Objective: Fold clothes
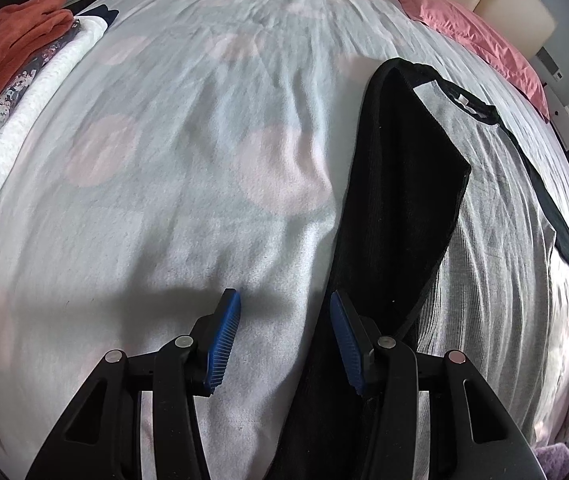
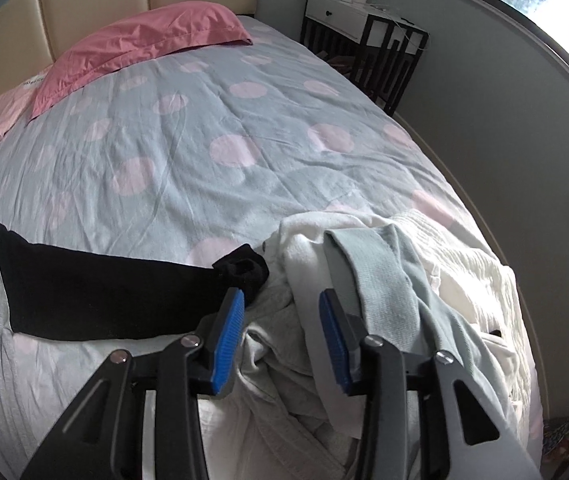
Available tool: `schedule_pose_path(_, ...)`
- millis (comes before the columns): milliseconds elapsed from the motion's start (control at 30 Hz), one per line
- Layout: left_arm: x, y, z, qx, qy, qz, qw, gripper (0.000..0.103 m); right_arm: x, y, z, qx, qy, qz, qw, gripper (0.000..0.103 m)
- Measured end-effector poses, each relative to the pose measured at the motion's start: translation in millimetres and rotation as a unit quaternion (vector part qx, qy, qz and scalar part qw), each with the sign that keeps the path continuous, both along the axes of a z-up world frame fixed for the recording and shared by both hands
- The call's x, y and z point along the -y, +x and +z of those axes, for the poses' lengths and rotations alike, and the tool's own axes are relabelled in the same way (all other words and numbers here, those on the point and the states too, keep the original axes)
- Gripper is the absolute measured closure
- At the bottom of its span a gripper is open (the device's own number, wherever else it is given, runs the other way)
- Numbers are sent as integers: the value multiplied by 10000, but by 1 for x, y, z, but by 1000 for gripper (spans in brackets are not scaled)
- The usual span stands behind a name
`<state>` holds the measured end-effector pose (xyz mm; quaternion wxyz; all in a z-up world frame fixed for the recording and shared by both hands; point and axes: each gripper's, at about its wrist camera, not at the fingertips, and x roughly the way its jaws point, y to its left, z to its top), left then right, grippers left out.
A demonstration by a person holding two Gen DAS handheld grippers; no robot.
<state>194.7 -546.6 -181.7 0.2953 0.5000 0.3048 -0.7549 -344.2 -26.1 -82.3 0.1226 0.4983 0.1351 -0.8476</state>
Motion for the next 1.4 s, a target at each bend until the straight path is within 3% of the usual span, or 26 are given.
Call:
schedule_pose_path(167,3,-5,-5,106,-36,-32,9999,54,28,-7,-17,-4,129,324,9994,64)
schedule_pose_path(300,7,-7,-7,156,-92,-72,9998,54,44,-18,-42,164,576,315,9977,64)
schedule_pose_path(333,8,-8,-7,164,-96,-74,9998,54,43,-20,-48,238,640,222,9974,67)
schedule_pose_path(400,8,-9,-7,161,-97,-72,9998,54,39,-20,-46,267,622,20,9977,89)
schedule_pose_path(500,9,-9,-8,130,-75,-62,9999,54,27,-14,-23,143,389,-302,9987,97)
schedule_pose_path(700,6,-3,-4,-19,55,-52,10000,54,3,-3,22,-105,-79,-946,9954,98)
schedule_pose_path(800,6,0,-2,-95,108,5,9999,54,-29,7,40,-10,-477,-1465,9881,98)
schedule_pose_path(867,7,2,0,-144,140,48,9998,54,-46,11,30,214,-498,-1614,9854,97)
schedule_pose_path(967,8,4,2,-205,180,108,9996,54,-65,16,-7,582,-256,-1866,9804,97)
schedule_pose_path(1033,9,5,3,-214,181,135,9995,54,-78,19,-22,684,-564,-1972,9764,97)
schedule_pose_path(1200,8,3,2,-182,197,118,9996,54,-80,29,-9,463,-621,-1662,9830,96)
schedule_pose_path(1300,5,0,2,-161,176,36,9997,54,-77,34,9,236,-472,-1429,9883,89)
schedule_pose_path(1400,2,-3,2,-150,147,-38,9998,54,-70,38,21,-7,8,-1239,9923,88)
